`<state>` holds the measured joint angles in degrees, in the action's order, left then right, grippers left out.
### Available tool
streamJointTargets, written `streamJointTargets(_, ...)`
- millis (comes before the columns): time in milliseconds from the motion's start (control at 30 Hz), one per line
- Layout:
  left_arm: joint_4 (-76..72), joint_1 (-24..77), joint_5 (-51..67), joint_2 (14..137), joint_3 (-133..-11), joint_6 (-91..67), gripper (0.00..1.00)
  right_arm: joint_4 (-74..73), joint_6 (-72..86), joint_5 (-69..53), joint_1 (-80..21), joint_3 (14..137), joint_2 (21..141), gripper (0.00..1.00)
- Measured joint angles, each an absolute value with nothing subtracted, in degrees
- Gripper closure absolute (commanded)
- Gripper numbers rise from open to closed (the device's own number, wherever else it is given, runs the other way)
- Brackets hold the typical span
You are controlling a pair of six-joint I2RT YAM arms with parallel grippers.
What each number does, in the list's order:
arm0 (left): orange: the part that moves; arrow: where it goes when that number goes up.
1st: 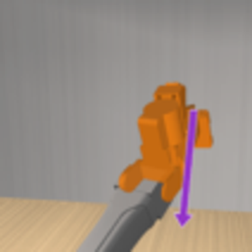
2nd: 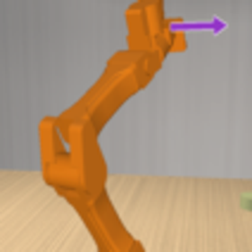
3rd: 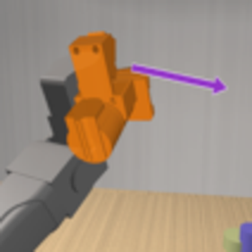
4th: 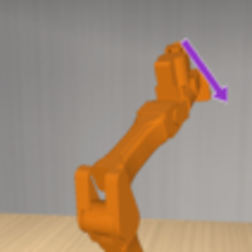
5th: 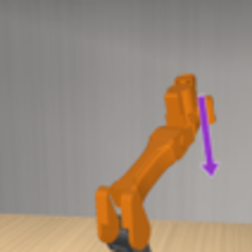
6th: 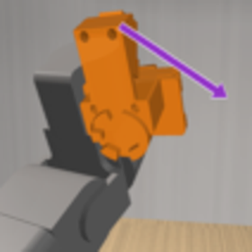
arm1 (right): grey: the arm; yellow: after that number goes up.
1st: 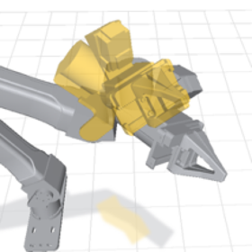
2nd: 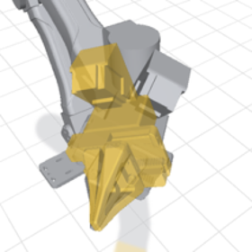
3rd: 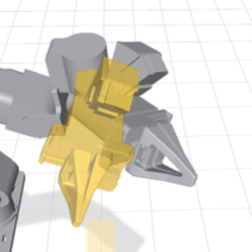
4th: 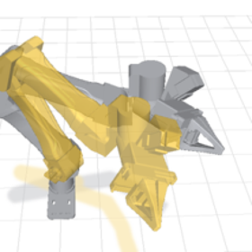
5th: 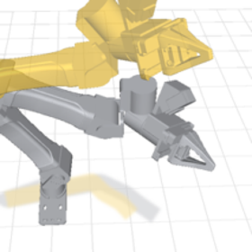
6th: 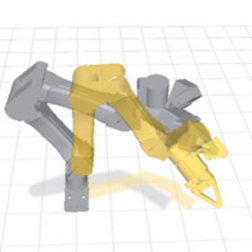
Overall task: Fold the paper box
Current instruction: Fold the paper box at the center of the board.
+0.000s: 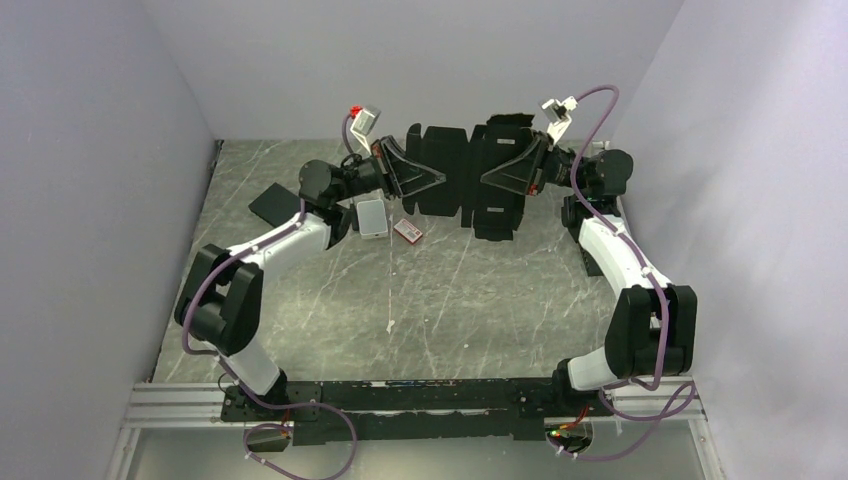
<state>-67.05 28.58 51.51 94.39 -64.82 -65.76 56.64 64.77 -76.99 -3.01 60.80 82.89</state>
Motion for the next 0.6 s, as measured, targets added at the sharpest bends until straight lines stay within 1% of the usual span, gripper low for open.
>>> streamJointTargets(233,-70.3,28.6,53.0,97.4,-67.6,-68.9,1.0,56.4,64.7,-76.7,-2.5,60.9,82.9,1.0)
streamJointTargets(400,-73.1,28.7,53.9,100.1,-69.9,-72.2,1.0,57.2,65.7,-76.5,-2.0,61.0,82.9,1.0)
streamJointTargets(600,-75.4,30.5,54.8,102.1,-73.0,-75.4,1.0,61.5,69.4,-76.0,-2.3,61.1,84.5,1.0)
